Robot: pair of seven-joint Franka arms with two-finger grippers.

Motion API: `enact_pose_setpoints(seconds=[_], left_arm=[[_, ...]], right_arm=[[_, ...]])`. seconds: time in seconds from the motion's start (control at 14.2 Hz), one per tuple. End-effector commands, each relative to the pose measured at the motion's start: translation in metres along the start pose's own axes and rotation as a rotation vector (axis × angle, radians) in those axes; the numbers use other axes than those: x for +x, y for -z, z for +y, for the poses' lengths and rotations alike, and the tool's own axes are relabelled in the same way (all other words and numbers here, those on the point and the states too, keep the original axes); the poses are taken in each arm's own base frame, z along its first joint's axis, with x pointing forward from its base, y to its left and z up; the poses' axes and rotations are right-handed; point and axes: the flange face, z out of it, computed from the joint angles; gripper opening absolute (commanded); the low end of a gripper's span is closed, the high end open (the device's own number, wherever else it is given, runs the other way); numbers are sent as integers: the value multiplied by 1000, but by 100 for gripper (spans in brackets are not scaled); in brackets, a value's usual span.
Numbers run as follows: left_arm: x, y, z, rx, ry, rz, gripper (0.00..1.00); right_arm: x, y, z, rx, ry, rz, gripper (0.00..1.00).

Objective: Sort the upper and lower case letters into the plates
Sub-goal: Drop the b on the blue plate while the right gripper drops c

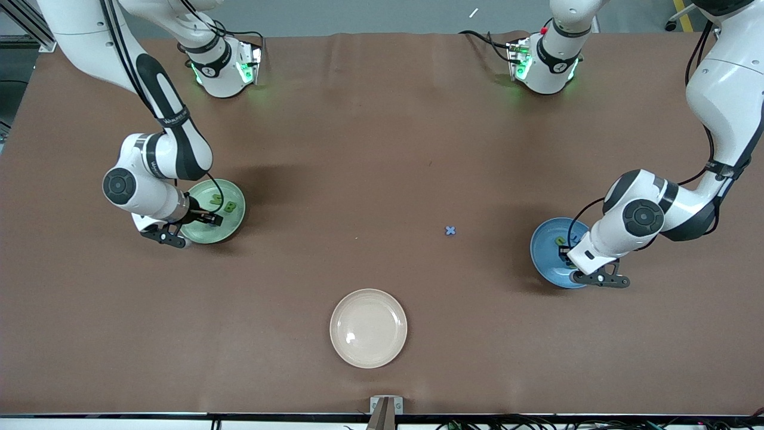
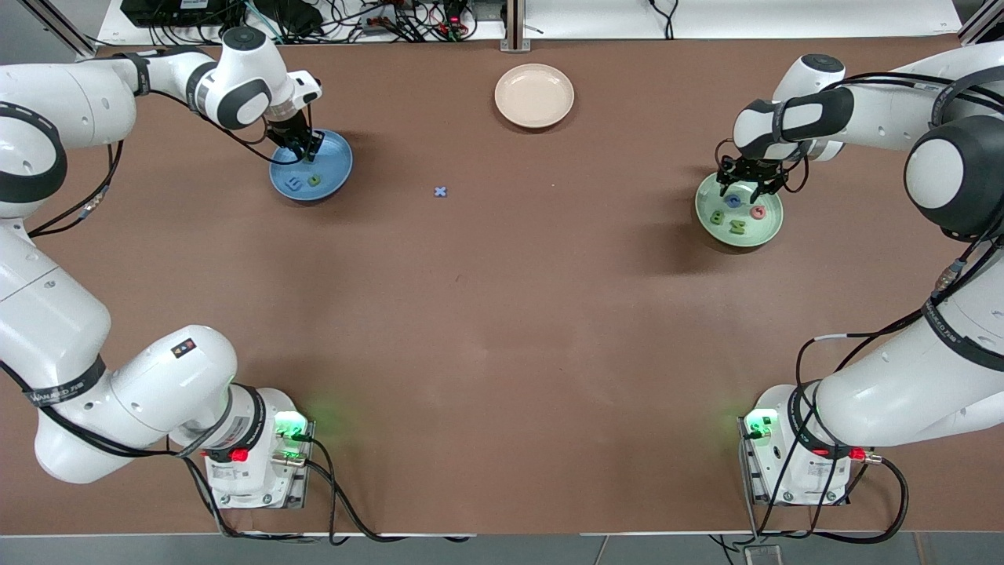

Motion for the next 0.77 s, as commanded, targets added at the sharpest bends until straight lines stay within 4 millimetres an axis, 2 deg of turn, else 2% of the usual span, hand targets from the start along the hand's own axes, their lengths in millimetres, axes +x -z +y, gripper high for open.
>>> enact_pose_setpoints(seconds=[0.0, 0.07, 0.14, 0.21, 0.35, 0.56, 0.63, 0.7], left_arm=[[5, 2, -2, 16, -12, 18, 53], [6, 6, -2, 23, -11, 24, 77], [9, 13, 5, 27, -20, 34, 95], [13, 21, 13, 38, -29, 44, 100], [18, 35, 26, 41, -26, 51, 100], [16, 60, 57, 65, -9, -15, 100], [13, 69, 72, 75, 3, -35, 100], [8, 78, 107, 53, 66, -51, 100]], right_arm=[[2, 36, -7, 18, 56, 20, 100], [4, 50, -9, 18, 105, 3, 100], [9, 67, -7, 19, 154, -24, 100], [17, 87, -5, 19, 191, -48, 100], [32, 136, 2, -28, 228, -84, 100], [43, 206, -2, -105, 258, -137, 100], [43, 227, -3, -107, 269, -145, 100], [46, 252, 2, -100, 323, -148, 100]])
